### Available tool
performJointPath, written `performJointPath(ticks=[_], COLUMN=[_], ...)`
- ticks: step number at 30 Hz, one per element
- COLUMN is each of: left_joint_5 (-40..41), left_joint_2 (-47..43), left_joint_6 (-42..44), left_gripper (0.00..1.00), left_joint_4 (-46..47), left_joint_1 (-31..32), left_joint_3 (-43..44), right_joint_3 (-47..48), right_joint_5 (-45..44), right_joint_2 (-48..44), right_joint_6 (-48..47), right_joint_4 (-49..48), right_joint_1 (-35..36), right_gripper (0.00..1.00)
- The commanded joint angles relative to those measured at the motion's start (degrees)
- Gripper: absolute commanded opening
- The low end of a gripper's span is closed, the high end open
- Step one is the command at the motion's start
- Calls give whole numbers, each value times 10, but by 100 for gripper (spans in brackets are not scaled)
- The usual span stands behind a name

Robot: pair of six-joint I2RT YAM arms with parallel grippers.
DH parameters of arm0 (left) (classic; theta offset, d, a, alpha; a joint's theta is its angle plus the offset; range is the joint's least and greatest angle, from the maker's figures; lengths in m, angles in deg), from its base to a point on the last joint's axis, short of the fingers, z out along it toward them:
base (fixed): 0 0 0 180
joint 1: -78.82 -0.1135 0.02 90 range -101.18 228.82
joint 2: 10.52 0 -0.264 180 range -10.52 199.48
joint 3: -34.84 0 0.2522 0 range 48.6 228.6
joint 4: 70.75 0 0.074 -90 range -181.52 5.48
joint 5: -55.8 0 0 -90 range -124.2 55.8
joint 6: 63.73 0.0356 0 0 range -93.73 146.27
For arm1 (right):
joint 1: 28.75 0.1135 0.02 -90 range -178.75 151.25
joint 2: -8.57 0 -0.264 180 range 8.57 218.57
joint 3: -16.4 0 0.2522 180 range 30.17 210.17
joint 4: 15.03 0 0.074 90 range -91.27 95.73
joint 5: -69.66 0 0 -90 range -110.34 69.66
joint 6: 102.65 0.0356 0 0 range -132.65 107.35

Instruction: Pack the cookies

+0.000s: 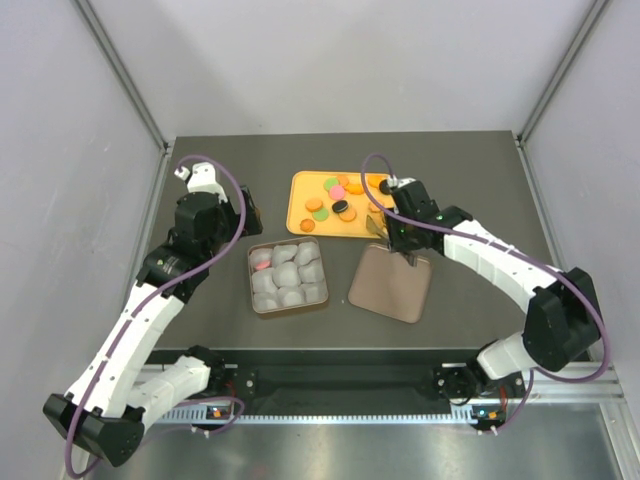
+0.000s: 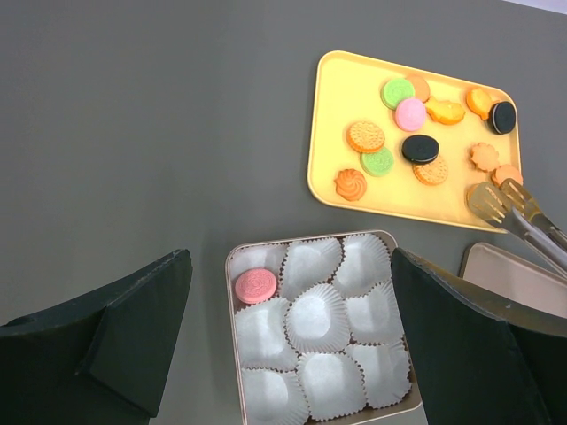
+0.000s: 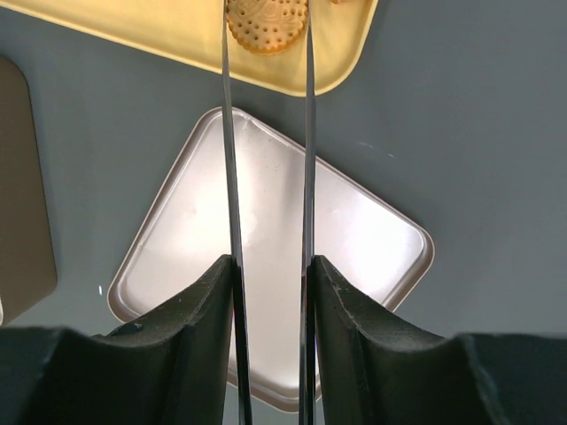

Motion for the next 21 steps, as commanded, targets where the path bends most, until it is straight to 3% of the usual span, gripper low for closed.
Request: performJointPath(ticks=[1,21], left_joint_5=[-3,-10], left_joint_2=[-5,0], left_joint_6=[6,4], left_gripper=[99,99], left_joint_4=[28,34], left_joint_1=[-4,-6], left_joint_3=[-6,-17], right_joint_3=[37,70], right_joint_5=[-1,32], right_joint_2=[-32,-73], right_joint_6=[-6,11], right_joint_4=[-8,10], right_joint_1=[-8,20], right_gripper=[34,32])
